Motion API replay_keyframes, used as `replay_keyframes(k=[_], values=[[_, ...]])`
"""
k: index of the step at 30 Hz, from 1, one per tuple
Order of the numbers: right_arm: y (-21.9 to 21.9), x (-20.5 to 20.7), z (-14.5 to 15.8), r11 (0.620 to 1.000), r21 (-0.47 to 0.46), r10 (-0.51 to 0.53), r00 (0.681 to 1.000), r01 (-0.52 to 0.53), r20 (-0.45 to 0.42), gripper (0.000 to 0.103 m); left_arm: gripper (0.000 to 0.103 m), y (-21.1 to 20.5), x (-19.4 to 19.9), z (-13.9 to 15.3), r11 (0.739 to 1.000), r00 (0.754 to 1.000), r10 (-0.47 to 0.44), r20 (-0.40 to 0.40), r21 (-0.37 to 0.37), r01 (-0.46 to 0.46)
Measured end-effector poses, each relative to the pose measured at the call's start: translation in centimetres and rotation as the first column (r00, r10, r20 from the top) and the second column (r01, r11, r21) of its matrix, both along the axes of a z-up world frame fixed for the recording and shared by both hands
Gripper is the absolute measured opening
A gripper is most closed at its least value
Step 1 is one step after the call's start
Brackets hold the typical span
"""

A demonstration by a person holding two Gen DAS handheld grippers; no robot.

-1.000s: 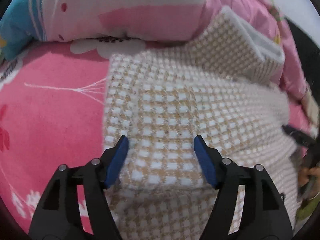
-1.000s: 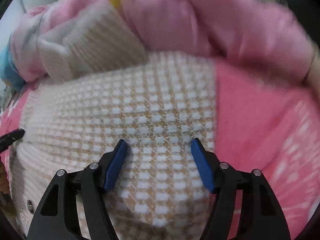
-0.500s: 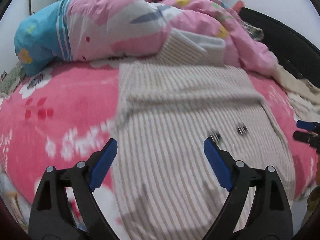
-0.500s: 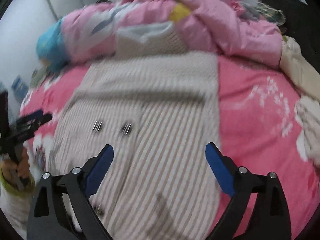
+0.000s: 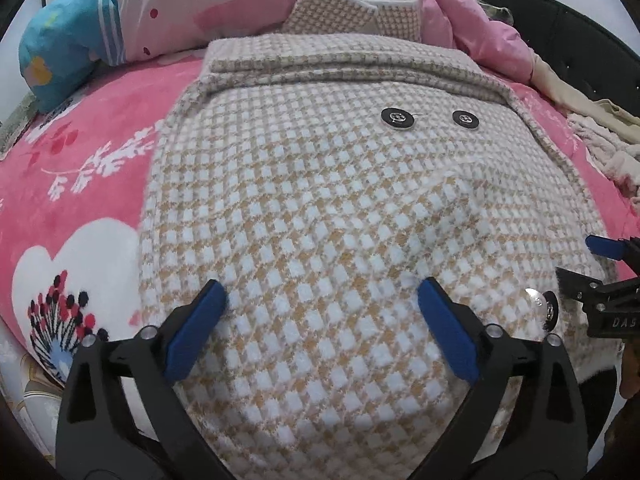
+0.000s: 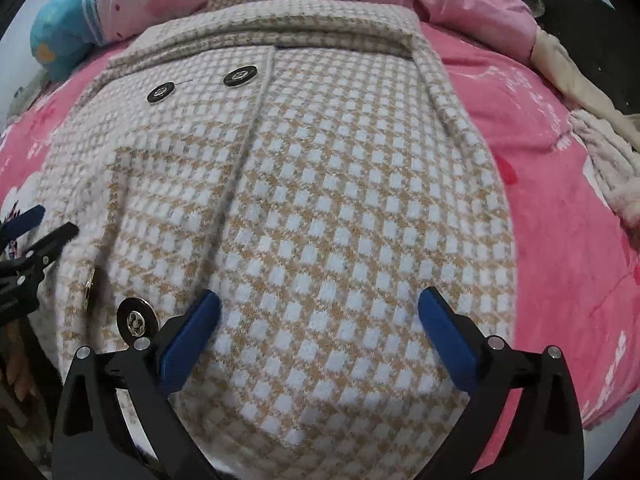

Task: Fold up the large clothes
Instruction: 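Pull both tools back and hold them open over the coat hem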

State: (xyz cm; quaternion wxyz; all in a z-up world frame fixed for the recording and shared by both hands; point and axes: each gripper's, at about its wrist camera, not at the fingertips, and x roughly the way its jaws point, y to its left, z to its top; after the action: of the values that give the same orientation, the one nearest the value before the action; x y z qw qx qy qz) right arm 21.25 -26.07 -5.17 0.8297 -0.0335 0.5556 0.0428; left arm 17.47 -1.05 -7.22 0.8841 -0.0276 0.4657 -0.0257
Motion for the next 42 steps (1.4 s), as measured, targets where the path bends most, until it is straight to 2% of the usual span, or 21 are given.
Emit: replay_keyframes(k=[2,6,12,17,29,42], values=[[-0.2,-0.1,-0.2,1.0,0.019,-0.006,1.0,0.006,-0.007,0.097,0.095,0.3,-0.3,0.0,1.0,1.0,-0.001,0.004,-0.019,0.001],[-0.8,0.3,-0.3,1.0,0.029,-0.011,1.0,0.011,-0.009,0.097,0.095,0.3,-0.2,-0.2,1.0,1.0,-0.013,0.004,-0.012,0.013],[-2.0,0.0,-0.5,0.998,0.05,-0.03,0.999,0.03,-0.015,0.097,0.095,0.4,0.6,-0.1,0.999,0.999,-0.029,-0.031,-0.028,0.028],[-1.6,-0.1,-0.6,0.999,0.016,-0.05,0.999,0.05,-0.007,0.097,0.095,0.5,0.5,-0.2,0.999,0.999,-0.036,-0.026,-0.027,0.036],[-1.2,-2.2,-1.2,0.998,0.031,-0.061,0.997,0.059,0.048,0.097,0.095,0.5,0.2,-0.3,0.998,0.999,-0.041,-0.016,-0.04,0.041],[-0.7,-3.4,-1.6,0.998,0.019,-0.058,0.997,0.057,0.054,0.097,0.095,1.0,-0.1,-0.3,0.997,0.999,-0.053,0.004,-0.047,0.053]])
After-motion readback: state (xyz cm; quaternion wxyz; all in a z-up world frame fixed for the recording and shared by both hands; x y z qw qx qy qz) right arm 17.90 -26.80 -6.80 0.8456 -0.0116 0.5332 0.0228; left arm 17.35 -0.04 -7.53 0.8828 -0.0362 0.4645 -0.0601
